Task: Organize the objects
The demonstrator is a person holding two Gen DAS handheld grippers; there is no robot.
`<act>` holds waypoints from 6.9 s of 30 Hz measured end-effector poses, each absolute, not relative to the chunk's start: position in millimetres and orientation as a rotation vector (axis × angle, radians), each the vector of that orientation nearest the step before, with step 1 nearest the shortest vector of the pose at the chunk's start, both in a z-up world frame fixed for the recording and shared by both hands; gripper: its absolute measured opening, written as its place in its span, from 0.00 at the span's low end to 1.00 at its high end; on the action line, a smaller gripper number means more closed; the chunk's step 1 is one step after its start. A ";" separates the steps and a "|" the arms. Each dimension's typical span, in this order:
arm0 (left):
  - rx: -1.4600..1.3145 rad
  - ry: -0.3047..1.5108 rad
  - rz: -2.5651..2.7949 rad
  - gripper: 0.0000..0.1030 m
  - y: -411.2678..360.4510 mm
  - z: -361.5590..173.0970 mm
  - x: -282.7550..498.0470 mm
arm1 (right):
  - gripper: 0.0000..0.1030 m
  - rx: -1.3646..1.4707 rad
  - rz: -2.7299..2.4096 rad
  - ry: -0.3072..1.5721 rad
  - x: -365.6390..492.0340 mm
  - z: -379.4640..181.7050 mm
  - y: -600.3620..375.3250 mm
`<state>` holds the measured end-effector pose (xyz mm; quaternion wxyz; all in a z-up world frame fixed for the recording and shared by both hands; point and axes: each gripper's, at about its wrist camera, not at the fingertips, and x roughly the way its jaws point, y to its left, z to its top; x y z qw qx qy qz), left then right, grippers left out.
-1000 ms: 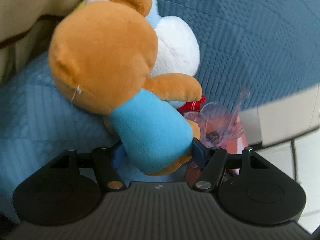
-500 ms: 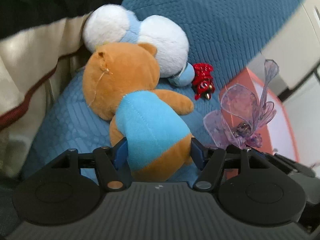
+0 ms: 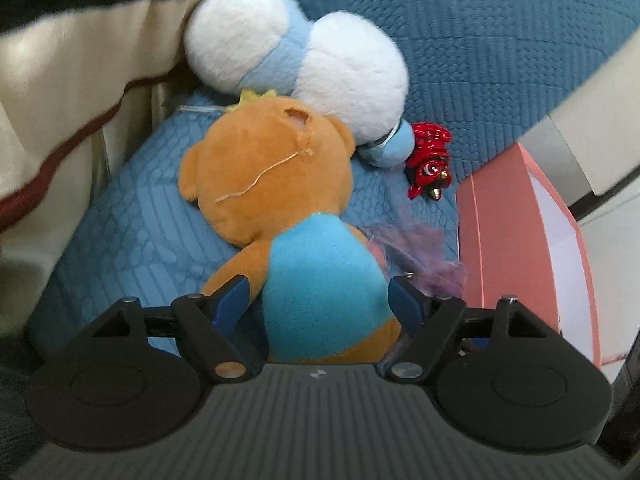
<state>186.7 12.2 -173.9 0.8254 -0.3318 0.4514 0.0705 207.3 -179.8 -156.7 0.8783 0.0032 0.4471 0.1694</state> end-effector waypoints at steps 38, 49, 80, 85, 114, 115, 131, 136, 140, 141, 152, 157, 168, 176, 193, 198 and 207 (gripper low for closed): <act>-0.744 1.025 0.097 0.92 6.2 -193.7 184.2 | 0.31 -0.138 0.252 0.966 242.4 -183.4 -164.7; -0.854 1.040 0.116 0.85 7.1 -206.0 200.0 | 0.31 -0.137 0.291 0.971 232.8 -183.4 -163.6; -0.727 0.933 0.075 0.71 -3.2 -172.3 184.4 | 0.31 0.045 0.380 1.024 204.6 -125.3 -187.2; -0.726 0.904 0.072 0.70 -3.8 -155.5 178.2 | 0.31 0.035 0.405 1.019 203.1 -105.8 -190.7; -0.658 0.852 -0.099 0.70 -75.4 -16.2 243.6 | 0.31 0.103 0.392 0.899 219.8 20.8 -276.9; -0.650 0.850 -0.104 0.70 -81.4 -12.9 245.0 | 0.31 0.104 0.388 0.895 219.6 23.0 -281.5; -0.577 0.878 -0.178 0.70 -168.6 1.4 295.2 | 0.32 0.186 0.278 0.876 231.3 12.0 -377.9; -0.541 0.907 -0.198 0.70 -200.4 -9.0 317.4 | 0.32 0.229 0.241 0.903 243.2 -11.8 -412.0; -0.507 0.936 -0.199 0.70 -225.2 -25.8 336.7 | 0.32 0.263 0.216 0.936 255.2 -36.1 -434.6; -0.503 0.947 -0.201 0.70 -231.6 -30.8 339.8 | 0.32 0.266 0.213 0.943 258.2 -41.9 -439.6; -0.489 1.050 -0.194 0.70 -268.5 -91.3 379.8 | 0.33 0.243 0.154 0.985 278.3 -101.0 -477.0; -0.483 1.087 -0.204 0.70 -275.4 -110.8 384.1 | 0.34 0.236 0.139 0.989 281.5 -109.6 -482.4; -0.435 1.049 -0.232 0.89 -268.3 -88.5 373.3 | 0.78 0.241 0.137 0.919 276.4 -77.0 -473.2; -0.347 0.928 -0.223 0.89 -243.3 -38.9 334.0 | 0.78 0.223 0.179 0.834 246.6 -29.3 -441.4; -0.254 0.665 -0.168 0.89 -167.6 36.2 207.4 | 0.78 0.160 0.308 0.690 166.3 20.6 -347.9; -0.245 0.601 -0.185 0.89 -147.6 41.1 170.2 | 0.78 0.158 0.337 0.698 138.5 10.4 -319.8; -0.200 0.582 -0.163 0.89 -117.7 18.8 122.2 | 0.78 0.146 0.345 0.736 109.7 -18.6 -279.6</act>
